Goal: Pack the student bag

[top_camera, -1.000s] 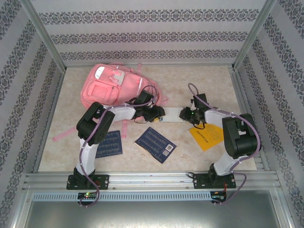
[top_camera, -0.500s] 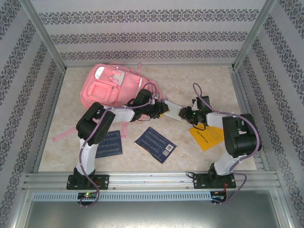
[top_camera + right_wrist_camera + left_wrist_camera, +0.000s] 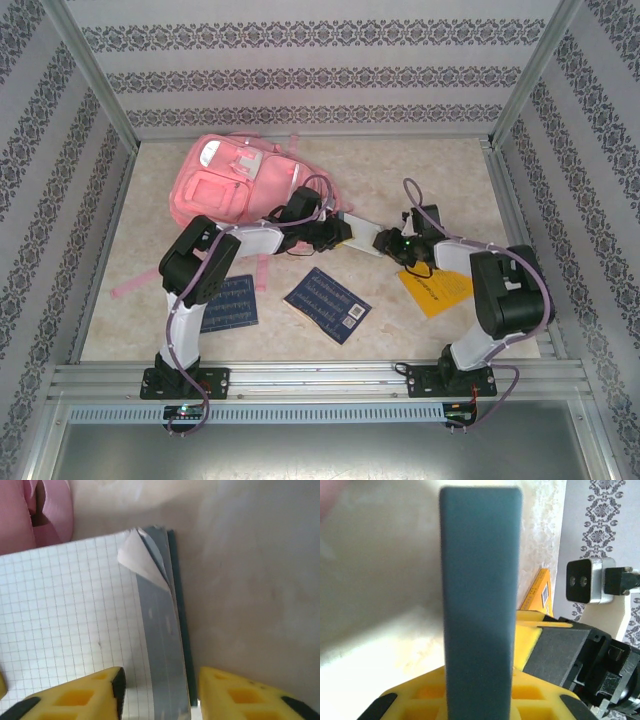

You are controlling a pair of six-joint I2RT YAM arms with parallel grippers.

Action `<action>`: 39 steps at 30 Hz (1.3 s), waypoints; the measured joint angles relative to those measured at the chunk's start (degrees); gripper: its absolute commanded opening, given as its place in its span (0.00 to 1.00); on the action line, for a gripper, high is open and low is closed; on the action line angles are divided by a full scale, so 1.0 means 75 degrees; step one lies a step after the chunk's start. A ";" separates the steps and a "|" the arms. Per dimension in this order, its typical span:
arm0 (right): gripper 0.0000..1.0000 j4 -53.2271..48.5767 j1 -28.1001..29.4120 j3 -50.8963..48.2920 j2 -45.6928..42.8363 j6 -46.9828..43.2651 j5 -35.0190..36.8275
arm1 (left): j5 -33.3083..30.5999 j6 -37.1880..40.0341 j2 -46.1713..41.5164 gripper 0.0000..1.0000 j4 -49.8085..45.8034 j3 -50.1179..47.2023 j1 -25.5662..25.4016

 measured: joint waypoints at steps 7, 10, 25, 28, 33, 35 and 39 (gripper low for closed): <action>0.98 -0.0117 -0.0026 -0.0370 -0.1839 0.0169 0.0032 | 0.0708 -0.0041 -0.0807 0.00 0.0781 -0.0160 0.0321; 0.97 0.0364 -0.0254 -0.0624 -0.2646 0.0580 -0.0221 | 0.1338 -0.0903 -0.0845 0.00 0.2340 -0.0373 0.0580; 0.94 0.2570 -0.0970 -0.0889 -0.3363 0.2713 -0.2702 | 0.2267 -0.2713 -0.0845 0.00 0.5266 -0.0361 0.0758; 0.93 0.2862 -0.0968 -0.0886 -0.3416 0.2888 -0.2882 | 0.2317 -0.2739 -0.0848 0.00 0.5278 -0.0361 0.0758; 0.87 0.3072 -0.0970 -0.0935 -0.4039 0.2827 -0.2736 | 0.2428 -0.2769 -0.0848 0.00 0.5272 -0.0361 0.0758; 0.86 0.3066 -0.0970 -0.1026 -0.4508 0.2681 -0.2468 | 0.2430 -0.2774 -0.0848 0.00 0.5272 -0.0361 0.0758; 0.94 0.2646 -0.0973 -0.1067 -0.5295 0.2273 -0.1734 | 0.2460 -0.2818 -0.0845 0.00 0.5272 -0.0361 0.0758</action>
